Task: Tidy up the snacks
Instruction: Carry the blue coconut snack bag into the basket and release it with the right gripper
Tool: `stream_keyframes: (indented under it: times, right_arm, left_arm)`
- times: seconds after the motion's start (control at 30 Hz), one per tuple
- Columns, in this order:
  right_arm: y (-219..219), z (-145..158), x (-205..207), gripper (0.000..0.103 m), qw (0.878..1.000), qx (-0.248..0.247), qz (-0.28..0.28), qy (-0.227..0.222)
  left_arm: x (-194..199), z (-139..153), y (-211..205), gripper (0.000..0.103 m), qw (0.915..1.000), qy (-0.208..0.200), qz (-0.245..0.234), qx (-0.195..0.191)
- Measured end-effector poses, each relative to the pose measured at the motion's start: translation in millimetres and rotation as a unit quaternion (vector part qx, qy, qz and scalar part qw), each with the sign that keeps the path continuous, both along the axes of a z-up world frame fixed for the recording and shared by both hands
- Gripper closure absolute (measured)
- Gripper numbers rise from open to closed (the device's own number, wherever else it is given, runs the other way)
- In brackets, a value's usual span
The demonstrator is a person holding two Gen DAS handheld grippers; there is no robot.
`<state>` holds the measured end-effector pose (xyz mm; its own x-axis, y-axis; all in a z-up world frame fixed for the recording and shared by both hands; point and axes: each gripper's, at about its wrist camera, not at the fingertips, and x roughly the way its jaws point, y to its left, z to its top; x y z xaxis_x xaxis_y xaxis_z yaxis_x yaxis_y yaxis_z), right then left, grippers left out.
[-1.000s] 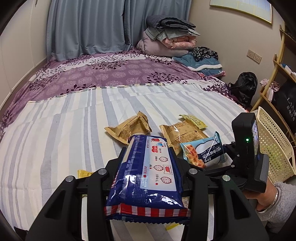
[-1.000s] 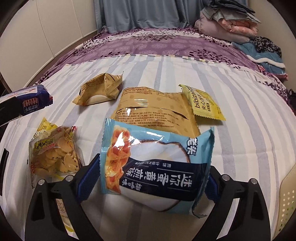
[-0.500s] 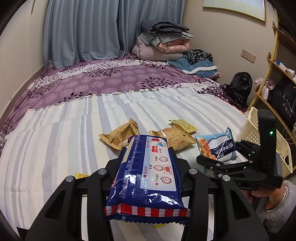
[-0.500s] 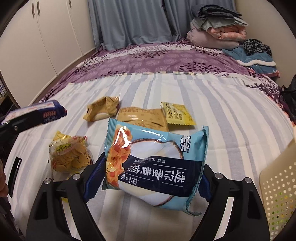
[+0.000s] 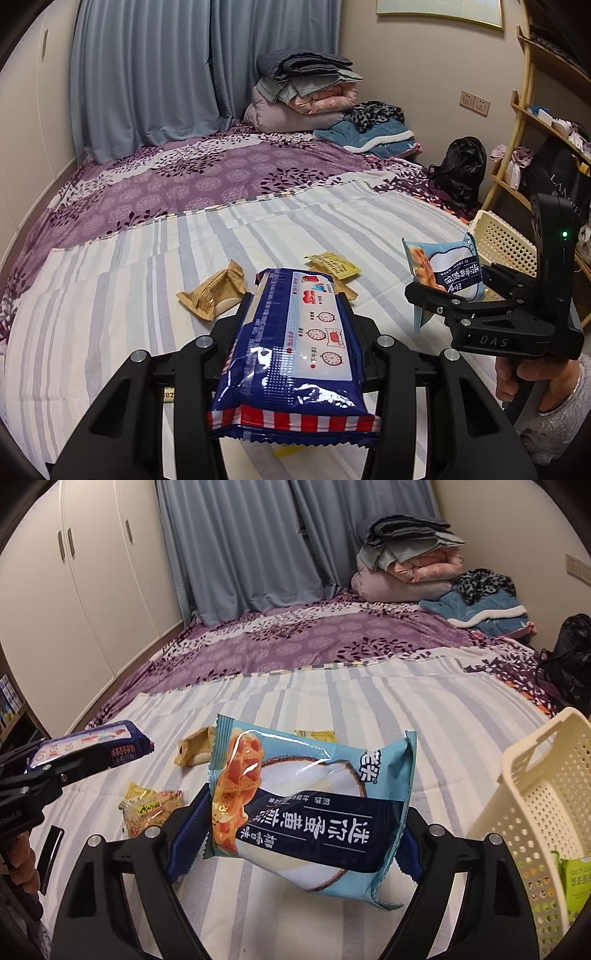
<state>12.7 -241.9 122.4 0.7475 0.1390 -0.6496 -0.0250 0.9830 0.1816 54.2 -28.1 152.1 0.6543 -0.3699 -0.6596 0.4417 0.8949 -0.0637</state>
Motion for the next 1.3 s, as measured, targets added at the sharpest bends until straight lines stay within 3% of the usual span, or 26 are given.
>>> stream_keyframes:
  times: [0.57, 0.97, 1.13, 1.3]
  right_arm:
    - [-117.5, 42.6, -66.8, 0.019, 0.99, 0.013, -0.125, -0.059]
    - [-207.3, 32.3, -126.3, 0.018, 0.975, 0.03, -0.217, -0.037]
    - [-227.9, 24.1, -141.3, 0.013, 0.97, 0.031, -0.241, -0.013]
    - [-241.1, 25.3, -158.3, 0.009, 0.966, 0.033, -0.256, -0.031]
  left_arm:
    - [-23.5, 27.1, -87.3, 0.058, 0.9966, -0.028, -0.077, 0.014]
    - [-34.7, 33.7, -157.0, 0.058, 0.989, -0.034, -0.142, 0.026]
    - [-41.2, 34.6, -185.8, 0.058, 0.9843, -0.035, -0.17, 0.032]
    - [-49.1, 32.4, -214.9, 0.058, 0.9793, -0.032, -0.196, 0.037]
